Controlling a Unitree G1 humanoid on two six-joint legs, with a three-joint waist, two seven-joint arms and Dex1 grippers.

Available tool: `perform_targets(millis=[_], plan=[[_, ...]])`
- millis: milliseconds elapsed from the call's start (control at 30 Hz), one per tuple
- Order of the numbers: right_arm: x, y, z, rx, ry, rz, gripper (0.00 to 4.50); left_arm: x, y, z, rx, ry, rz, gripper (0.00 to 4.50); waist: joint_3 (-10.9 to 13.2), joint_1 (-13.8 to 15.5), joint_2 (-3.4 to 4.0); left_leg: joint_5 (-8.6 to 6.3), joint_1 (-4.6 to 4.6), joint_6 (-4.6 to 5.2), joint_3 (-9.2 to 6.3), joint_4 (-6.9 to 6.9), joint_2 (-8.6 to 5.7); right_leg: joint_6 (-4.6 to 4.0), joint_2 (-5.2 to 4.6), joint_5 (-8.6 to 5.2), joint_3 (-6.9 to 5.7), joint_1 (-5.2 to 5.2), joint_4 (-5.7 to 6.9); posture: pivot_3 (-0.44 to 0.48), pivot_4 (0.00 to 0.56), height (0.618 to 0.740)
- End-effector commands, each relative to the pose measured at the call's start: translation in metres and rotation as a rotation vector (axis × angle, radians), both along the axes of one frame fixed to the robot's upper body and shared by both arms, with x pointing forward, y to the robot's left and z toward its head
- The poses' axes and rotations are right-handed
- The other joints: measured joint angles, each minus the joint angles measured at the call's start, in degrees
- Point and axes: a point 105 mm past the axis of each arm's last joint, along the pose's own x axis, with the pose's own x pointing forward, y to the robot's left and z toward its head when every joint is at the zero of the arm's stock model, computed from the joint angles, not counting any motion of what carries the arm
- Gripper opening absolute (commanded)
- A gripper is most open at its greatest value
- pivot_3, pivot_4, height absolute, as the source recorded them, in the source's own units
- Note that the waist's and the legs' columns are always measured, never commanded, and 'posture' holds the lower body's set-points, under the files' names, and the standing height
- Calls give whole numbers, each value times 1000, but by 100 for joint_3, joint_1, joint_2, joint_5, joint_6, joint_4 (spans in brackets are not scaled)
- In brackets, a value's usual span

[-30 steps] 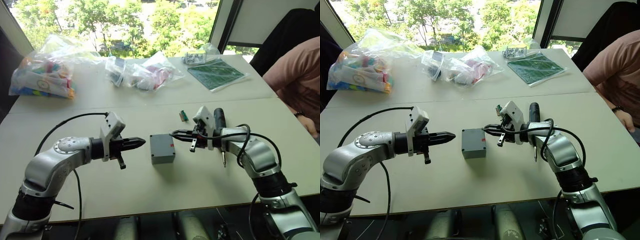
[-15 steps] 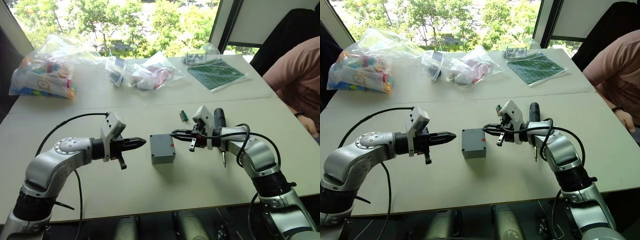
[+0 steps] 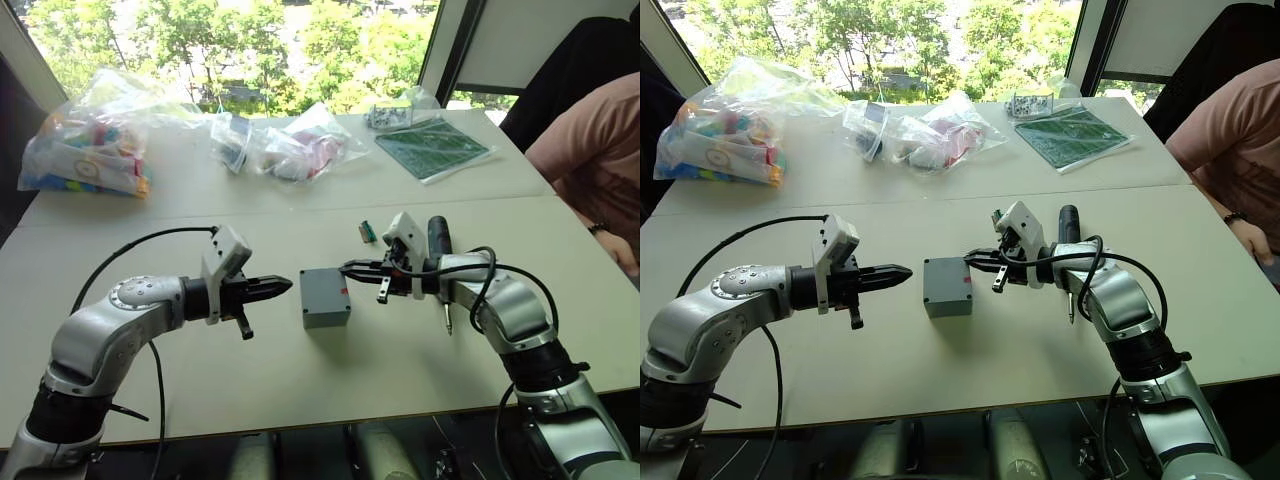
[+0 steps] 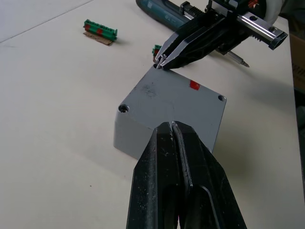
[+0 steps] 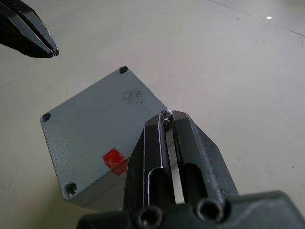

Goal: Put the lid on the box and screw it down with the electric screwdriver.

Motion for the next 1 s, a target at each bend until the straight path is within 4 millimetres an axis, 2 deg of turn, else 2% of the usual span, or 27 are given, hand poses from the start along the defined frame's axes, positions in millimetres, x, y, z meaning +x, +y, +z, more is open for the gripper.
perform_targets(millis=[33, 300, 333, 400, 600, 667, 800, 867, 933, 967, 1000], plan=[[1, 4, 11, -7, -38, 25, 41, -4, -4, 7, -10, -43, -19, 0, 0, -1, 0, 0, 0, 0, 0, 0, 0, 0, 0, 0, 0, 0, 0, 0, 150, 740], [3, 5, 10, -17, -27, 33, 41, -4, -3, 6, -12, -41, -12, 0, 0, 0, 0, 0, 0, 0, 0, 0, 0, 0, 0, 0, 0, 0, 0, 0, 150, 740], [3, 6, 10, -18, -26, 35, 649, -4, -3, 6, -13, -40, -11, 0, 0, -1, 0, 0, 0, 0, 0, 0, 0, 0, 0, 0, 0, 0, 0, 0, 150, 740], [3, 6, 11, -16, -27, 36, 1057, -4, -4, 6, -14, -39, -9, 0, 0, 0, 0, 0, 0, 0, 0, 0, 0, 0, 0, 0, 0, 0, 0, 0, 150, 740], [3, 6, 18, 15, -27, 30, 1057, -4, -3, 5, -14, -38, -6, 0, 0, -1, 0, 0, 0, 0, 0, 0, 0, 0, 0, 0, 0, 0, 0, 0, 150, 740], [3, 3, 27, 65, -27, 15, 1057, -4, -3, 6, -14, -41, -8, 0, 0, 0, 0, 0, 0, 0, 0, 0, 0, -1, 0, 0, 0, 0, 0, 0, 150, 740], [9, -19, 57, 151, -21, -78, 1057, -3, -4, 18, -28, -72, -19, 0, 0, 9, 0, 0, -1, 0, 0, 0, 0, 0, -1, 0, 0, 0, 0, 0, 150, 740], [15, -45, 75, 129, -6, -189, 1057, -4, -6, 35, -36, -112, -54, 0, 1, 42, 1, 0, -2, 0, -1, 2, -2, -1, -2, 0, 0, 0, 0, 0, 150, 740], [18, -72, 85, 56, 35, -298, 1596, -7, -9, 49, -18, -151, -107, 0, 1, 57, 1, 0, -4, 0, 0, 6, -3, -5, -3, -2, 0, 0, 0, 0, 150, 740], [17, -79, 88, 31, 57, -319, 1762, -8, -10, 52, -9, -163, -128, 0, 2, 66, 2, 0, -4, 0, 1, 8, -3, -6, -3, -2, 0, -1, 0, 0, 150, 740], [15, -85, 91, 10, 87, -335, 2175, -10, -11, 55, -1, -172, -148, 0, 1, 67, 2, 0, -5, 0, 1, 5, -4, -6, -4, -3, 0, -2, -2, 0, 150, 740]])
